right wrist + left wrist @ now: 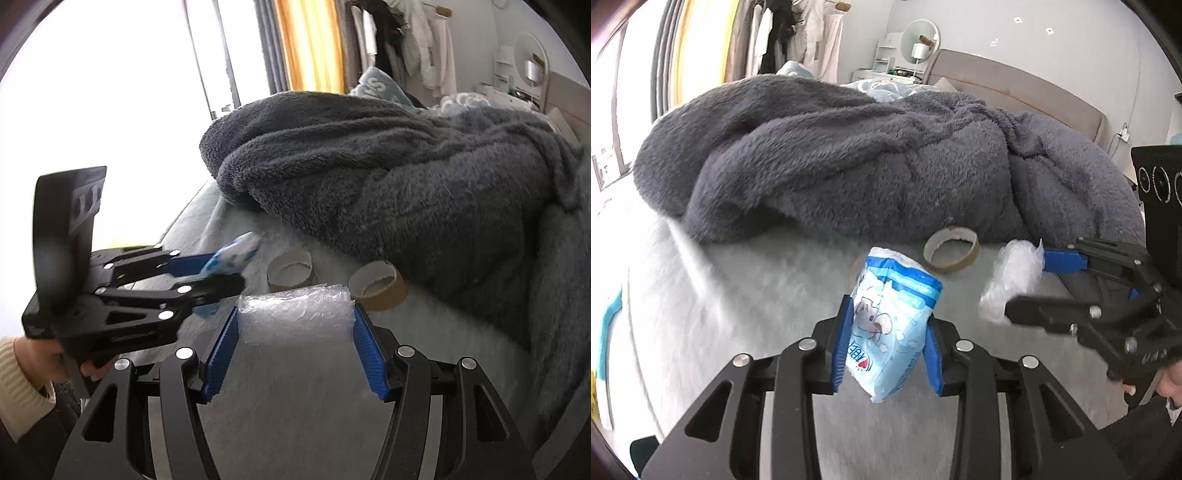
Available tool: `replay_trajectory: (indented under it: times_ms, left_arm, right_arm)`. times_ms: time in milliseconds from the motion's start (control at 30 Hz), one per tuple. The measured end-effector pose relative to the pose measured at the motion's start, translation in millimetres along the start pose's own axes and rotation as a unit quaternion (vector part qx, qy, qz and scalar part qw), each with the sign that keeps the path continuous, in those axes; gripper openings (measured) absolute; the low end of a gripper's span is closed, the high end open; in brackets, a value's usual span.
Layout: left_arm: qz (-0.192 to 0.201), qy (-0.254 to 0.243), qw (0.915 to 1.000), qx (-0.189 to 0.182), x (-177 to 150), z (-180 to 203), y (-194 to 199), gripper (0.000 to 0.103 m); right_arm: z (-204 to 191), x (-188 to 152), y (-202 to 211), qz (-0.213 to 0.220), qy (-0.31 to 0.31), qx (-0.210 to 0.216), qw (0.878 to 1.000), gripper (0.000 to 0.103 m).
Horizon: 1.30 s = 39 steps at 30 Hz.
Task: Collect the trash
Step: 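Lift the diaper pack and bubble wrap and carry both over the wastebasket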
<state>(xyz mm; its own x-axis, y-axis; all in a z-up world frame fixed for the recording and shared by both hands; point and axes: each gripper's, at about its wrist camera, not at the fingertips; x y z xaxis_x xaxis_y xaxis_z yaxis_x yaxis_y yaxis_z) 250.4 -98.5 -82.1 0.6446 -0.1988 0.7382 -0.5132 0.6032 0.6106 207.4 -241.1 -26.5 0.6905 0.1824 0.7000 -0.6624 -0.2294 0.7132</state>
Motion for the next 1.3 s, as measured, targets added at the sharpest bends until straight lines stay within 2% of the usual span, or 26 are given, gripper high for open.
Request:
replay_trajectory:
  times_ms: [67,333,500,833,1000,1133,1300]
  left_arm:
    - [-0.001,0.005,1.0,0.004,-4.7,1.3,4.3,0.034]
    - [0.003,0.006,0.9998,0.019,-18.5,7.1,27.6,0.018]
    - [0.012,0.024,0.9991,0.032,-29.9,4.4,50.7,0.013]
    - [0.016,0.049,0.9962,0.07,-62.7,-2.7,84.5,0.012]
    - [0.024,0.065,0.993,0.096,-75.7,-9.1,103.6,0.012]
    - [0.029,0.081,0.9898,0.114,-86.6,-21.9,121.6,0.012]
    - [0.022,0.101,0.9855,0.135,-97.9,-43.8,134.2,0.012]
  right_arm:
    - [0.4,-3.9,2.7,0.0,-0.01,-0.001,1.0,0.062]
    - [-11.7,-20.1,9.3,-0.011,-0.021,-0.014,1.0,0.062]
    - [-24.1,-30.9,20.6,-0.007,-0.044,-0.006,0.999,0.062]
    - [-52.4,-40.8,27.8,0.0,-0.065,0.011,0.998,0.062]
    - [-71.9,-38.1,22.4,0.002,-0.091,0.046,0.995,0.062]
    - [-94.3,-33.1,13.2,-0.004,-0.063,0.049,0.997,0.062]
    - [-107.0,-27.5,3.8,-0.004,-0.056,0.061,0.997,0.062]
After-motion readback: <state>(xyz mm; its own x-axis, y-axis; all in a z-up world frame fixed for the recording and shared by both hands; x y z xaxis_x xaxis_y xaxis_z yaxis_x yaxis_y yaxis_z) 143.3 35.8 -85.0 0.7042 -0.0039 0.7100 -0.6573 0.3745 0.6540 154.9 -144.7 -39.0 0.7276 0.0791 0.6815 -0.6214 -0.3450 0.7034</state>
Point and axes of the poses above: each gripper's, at about its wrist camera, not at the fingertips, and y roughly against the way its jaws point, z to its right, x to its top, and after that the axes turned 9 degrees about -x, right-handed
